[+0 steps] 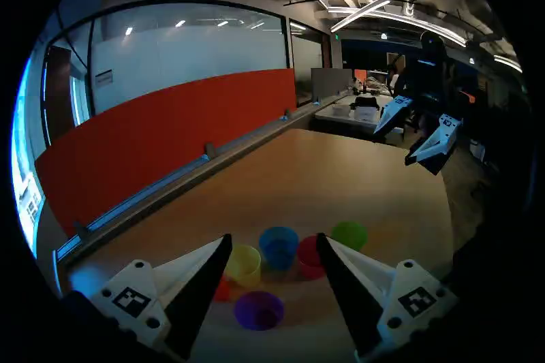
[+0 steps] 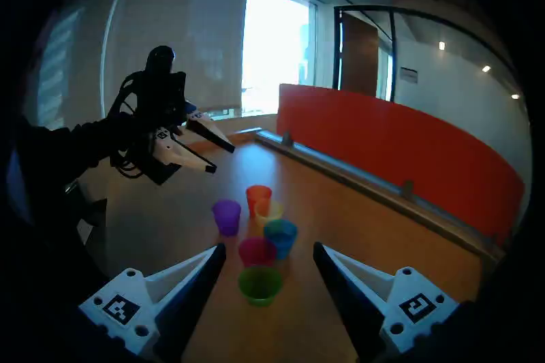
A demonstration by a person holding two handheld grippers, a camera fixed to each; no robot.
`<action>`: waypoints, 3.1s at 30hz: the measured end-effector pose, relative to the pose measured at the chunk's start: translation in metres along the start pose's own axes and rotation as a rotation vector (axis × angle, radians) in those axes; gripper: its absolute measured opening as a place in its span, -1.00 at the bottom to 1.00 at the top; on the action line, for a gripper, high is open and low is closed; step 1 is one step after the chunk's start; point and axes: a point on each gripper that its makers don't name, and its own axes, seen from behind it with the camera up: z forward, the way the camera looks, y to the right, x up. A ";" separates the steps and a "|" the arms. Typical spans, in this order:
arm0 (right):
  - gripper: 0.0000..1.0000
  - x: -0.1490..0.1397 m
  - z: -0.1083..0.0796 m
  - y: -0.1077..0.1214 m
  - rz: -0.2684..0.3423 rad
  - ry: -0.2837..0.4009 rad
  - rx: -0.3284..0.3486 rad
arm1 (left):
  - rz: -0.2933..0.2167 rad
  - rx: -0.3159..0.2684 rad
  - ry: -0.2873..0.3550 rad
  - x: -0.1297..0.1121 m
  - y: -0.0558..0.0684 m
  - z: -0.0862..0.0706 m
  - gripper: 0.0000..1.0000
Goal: Pour water
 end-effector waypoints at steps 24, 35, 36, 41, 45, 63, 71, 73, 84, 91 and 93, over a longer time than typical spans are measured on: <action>0.99 -0.046 0.033 -0.006 -0.003 -0.114 0.044 | 0.101 -0.141 -0.189 -0.042 -0.003 0.055 0.83; 0.99 -0.057 0.047 -0.012 0.000 -0.145 0.077 | 0.156 -0.202 -0.274 -0.056 0.005 0.081 0.83; 0.99 -0.058 0.048 -0.012 -0.001 -0.147 0.078 | 0.160 -0.208 -0.282 -0.058 0.006 0.083 0.83; 0.99 -0.062 0.051 -0.013 -0.005 -0.154 0.086 | 0.172 -0.235 -0.318 -0.064 0.011 0.093 0.83; 0.99 -0.065 0.052 -0.013 -0.006 -0.159 0.093 | 0.180 -0.254 -0.346 -0.071 0.013 0.100 0.83; 0.99 -0.072 0.059 -0.008 0.007 -0.163 0.109 | 0.231 -0.292 -0.426 -0.090 0.015 0.131 0.83; 0.99 -0.077 0.060 -0.004 0.017 -0.164 0.109 | 0.245 -0.289 -0.455 -0.097 0.012 0.142 0.84; 0.99 -0.078 0.061 -0.004 0.021 -0.163 0.109 | 0.250 -0.288 -0.462 -0.098 0.011 0.144 0.84; 0.99 -0.081 0.060 0.000 0.022 -0.164 0.110 | 0.261 -0.287 -0.480 -0.103 0.011 0.152 0.84; 0.99 -0.082 0.060 -0.001 0.018 -0.165 0.111 | 0.260 -0.294 -0.483 -0.103 0.015 0.159 0.84; 0.99 -0.082 0.061 -0.001 0.018 -0.165 0.111 | 0.259 -0.295 -0.483 -0.103 0.016 0.161 0.84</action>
